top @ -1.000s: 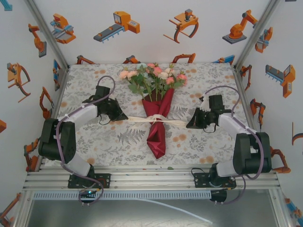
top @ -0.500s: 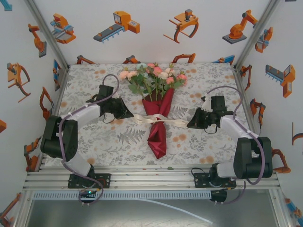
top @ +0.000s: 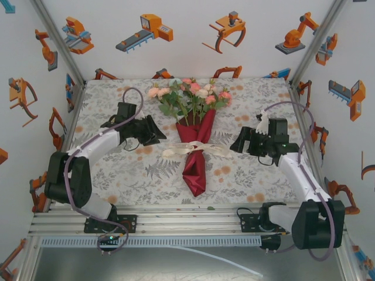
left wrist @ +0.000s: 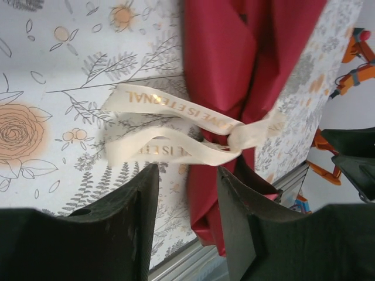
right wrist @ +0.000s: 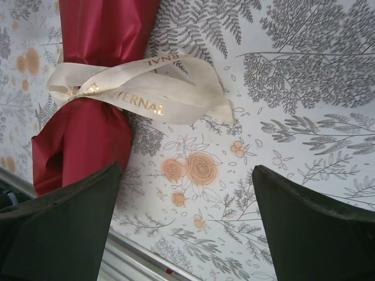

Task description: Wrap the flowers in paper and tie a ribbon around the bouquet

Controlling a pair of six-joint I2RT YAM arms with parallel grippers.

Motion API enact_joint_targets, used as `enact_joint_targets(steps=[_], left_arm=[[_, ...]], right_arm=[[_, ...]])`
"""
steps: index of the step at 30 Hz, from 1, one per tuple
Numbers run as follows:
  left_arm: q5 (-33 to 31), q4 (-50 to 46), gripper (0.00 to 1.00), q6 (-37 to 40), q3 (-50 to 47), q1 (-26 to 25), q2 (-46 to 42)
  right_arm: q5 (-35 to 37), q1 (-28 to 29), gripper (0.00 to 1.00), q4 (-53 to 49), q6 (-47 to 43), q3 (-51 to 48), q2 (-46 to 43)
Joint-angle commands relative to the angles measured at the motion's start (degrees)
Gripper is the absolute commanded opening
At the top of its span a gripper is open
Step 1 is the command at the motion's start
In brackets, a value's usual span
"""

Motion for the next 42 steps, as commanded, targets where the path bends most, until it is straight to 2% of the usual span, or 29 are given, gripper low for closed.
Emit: enact_joint_targets(steps=[1,9,13,19,25,26,33,35,37,42], left_arm=[[-2.7,-5.2,0.45,2.5,2.2,0.3,-4.4],[-4.3,-7.3,0.45,0.1,-0.3,0.1,-5.3],[-3.4,-9.4,0.46,-1.2,1.0,0.3,-1.5],[-3.0,-9.2,0.46,-4.4,1.2,-0.3,2.5],[-2.3,-12.0,0.47,-2.4,1.7,-0.2,4.9],[-3.0,-13.3,0.47,-1.5,2.0,-0.4,5.4],[-5.9,-14.1,0.51,7.9,2.6,-3.5,7.2],[-8.1,-15.3,0.52,8.8,3.6,-3.8,8.4],[-9.4,-14.9,0.53,9.7,3.9,-3.9,9.4],[-5.7,-11.7,0.57,12.9,4.8,-4.7,12.0]], right_arm=[[1.6,-0.3,0.84,1.8,-3.1,-2.4,-0.1],[-5.6,-0.2,0.78,9.2,-3.3,-3.3,9.3],[-13.1,0.1,0.77,17.0,-1.2,-4.2,15.2],[-11.9,3.8,0.73,23.1,0.5,-1.5,22.0],[-17.6,4.9,0.66,26.4,-2.1,-0.1,26.5],[-18.1,4.8,0.62,26.5,-2.5,0.2,27.0],[-20.5,4.9,0.15,23.0,-3.2,3.2,27.3],[-21.6,4.9,0.06,22.6,-2.8,3.4,26.8],[-21.9,4.9,0.0,21.4,-3.0,3.9,26.0],[-22.1,4.9,0.0,19.9,-2.2,4.4,23.6]])
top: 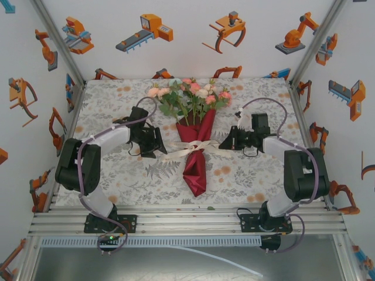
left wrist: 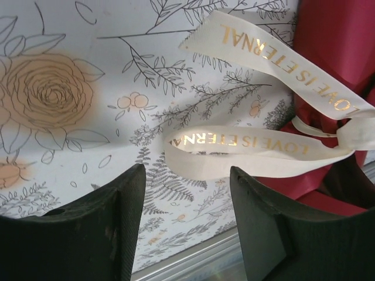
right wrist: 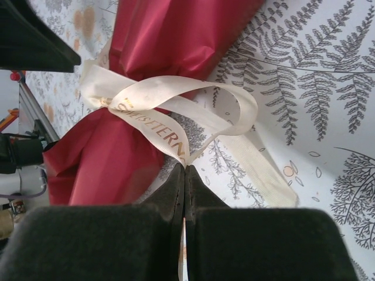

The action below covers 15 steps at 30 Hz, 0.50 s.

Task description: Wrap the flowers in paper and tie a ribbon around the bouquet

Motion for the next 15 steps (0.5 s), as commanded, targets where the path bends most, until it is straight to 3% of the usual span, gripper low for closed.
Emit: enact_joint_targets(steps=[1,4,10,13,15], left_arm=[[2.5,1.0,0.57,4.8,2.0,-0.7,2.4],[5.6,2.1,0.57,7.1,2.1,-2.2,3.7],[3.4,2.0,0.56,6.9,1.3,-3.1,5.7],[2.1,1.7,0.45,6.2,1.6,-3.4,5.7],[0.7,1.1,0.31,5.6,1.7,-3.4,4.9]], right_arm=[[-1.5,0.3,0.0,-1.6,-0.1,1.8,-2.8],[-0.9,0.2,0.0,-2.0,0.3,2.1,-3.1],[-1.2,0.3,0.0,-1.1,2.1,2.4,-3.4],[-0.6,0.3,0.0,-1.6,2.6,2.7,-4.0],[0.7,0.3,0.0,-3.4,2.3,3.3,-4.6]])
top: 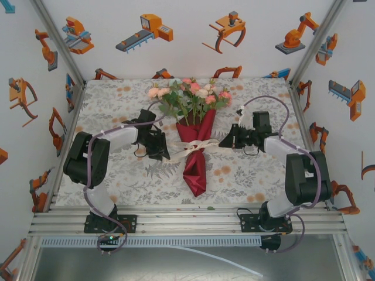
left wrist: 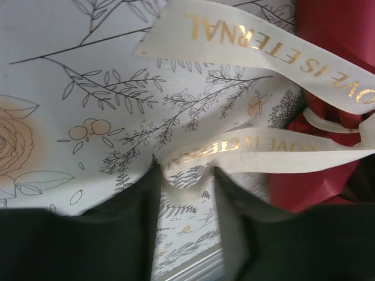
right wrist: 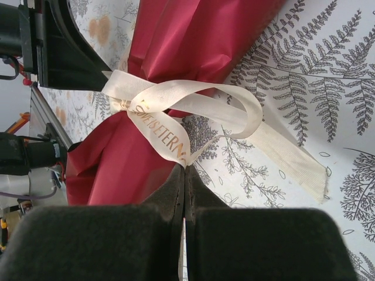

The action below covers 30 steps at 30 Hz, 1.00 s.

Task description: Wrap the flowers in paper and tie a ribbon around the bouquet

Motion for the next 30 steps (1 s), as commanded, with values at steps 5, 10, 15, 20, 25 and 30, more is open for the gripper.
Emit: enact_joint_targets(steps=[5,10,15,20,25,30], left_arm=[[-5.1,-3.2,0.0,-1.4,1.8,0.4,-5.0],[-10.7,-6.9,0.0,-3.8,0.9,1.8,-10.2],[-10.4,-7.6,0.0,-4.3,-1.6,4.4,-12.0],[-10.9,-7.9,0.0,-4.0,-3.0,5.9,-12.4],[-11.1,-7.5,0.0,-5.0,-4.3,7.0,-11.6],[-11.7,-7.7,0.0,-5.7,-4.9,7.7,-10.8]], right_arm=[[3.9,0.3,0.0,-9.2,-2.6,4.4,-4.9],[15.1,-0.1,0.0,-19.4,-5.9,5.2,-6.5],[19.4,-1.1,0.0,-20.6,-5.2,1.6,-7.5],[23.3,-2.3,0.0,-22.0,-4.8,-0.5,-8.1],[25.6,-3.9,0.0,-22.8,-4.0,-1.0,-7.7],[26.0,-4.8,0.0,-23.4,-3.3,-0.5,-6.3]])
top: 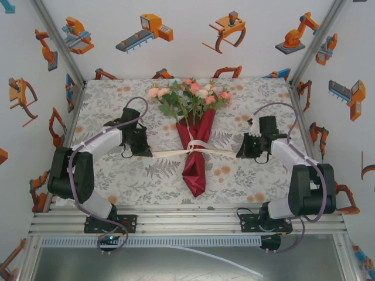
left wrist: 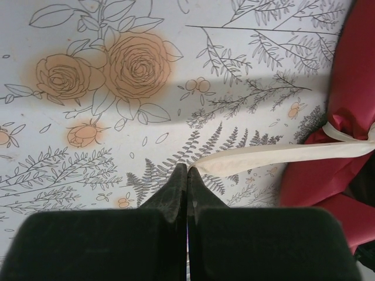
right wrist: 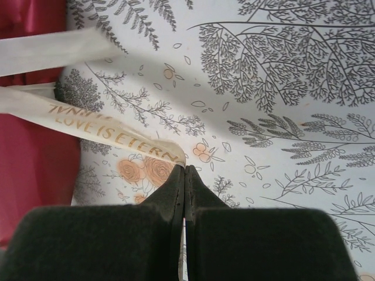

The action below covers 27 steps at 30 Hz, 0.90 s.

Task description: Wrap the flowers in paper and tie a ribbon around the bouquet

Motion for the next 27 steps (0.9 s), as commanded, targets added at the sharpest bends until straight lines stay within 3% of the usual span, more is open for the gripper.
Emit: enact_joint_targets(steps=[1,7,12,14,16,20,24,25,27], left_arm=[[-2.6,-2.1,0.0,-1.1,-1.2,0.8,0.6],[0.4,-2.0,0.0,-1.5,-1.6,2.0,2.2],[5.3,3.0,0.0,-3.0,-1.7,1.3,0.4],[5.9,4.7,0.11,-3.0,-1.0,0.4,-1.1],[5.2,6.0,0.27,-2.8,-0.3,-0.5,-3.6],[2.6,6.6,0.43,-2.8,0.7,-0.7,-9.5],[-3.9,4.9,0.54,-3.6,0.8,-0.6,-17.4],[-6.8,4.7,0.59,-4.1,0.2,-0.4,-19.5],[-12.3,4.2,0.79,-5.1,-1.1,0.3,-23.7]], right_arm=[[3.0,-1.3,0.0,-1.9,0.9,0.0,0.4],[3.4,-3.3,0.0,-2.5,0.6,0.1,0.6],[-3.5,-3.1,0.0,-1.9,-0.8,1.2,1.4],[-5.0,-2.9,0.04,-1.7,-0.7,1.9,0.5],[-5.5,-2.8,0.17,-2.1,-0.4,3.1,-1.1],[-3.8,-2.8,0.35,-3.0,0.9,5.5,-4.1],[1.6,-2.9,0.49,-2.4,0.3,7.4,-7.2],[3.8,-2.9,0.53,-2.1,-0.2,7.8,-7.8],[7.9,-3.2,0.58,-1.1,-0.7,7.6,-8.5]])
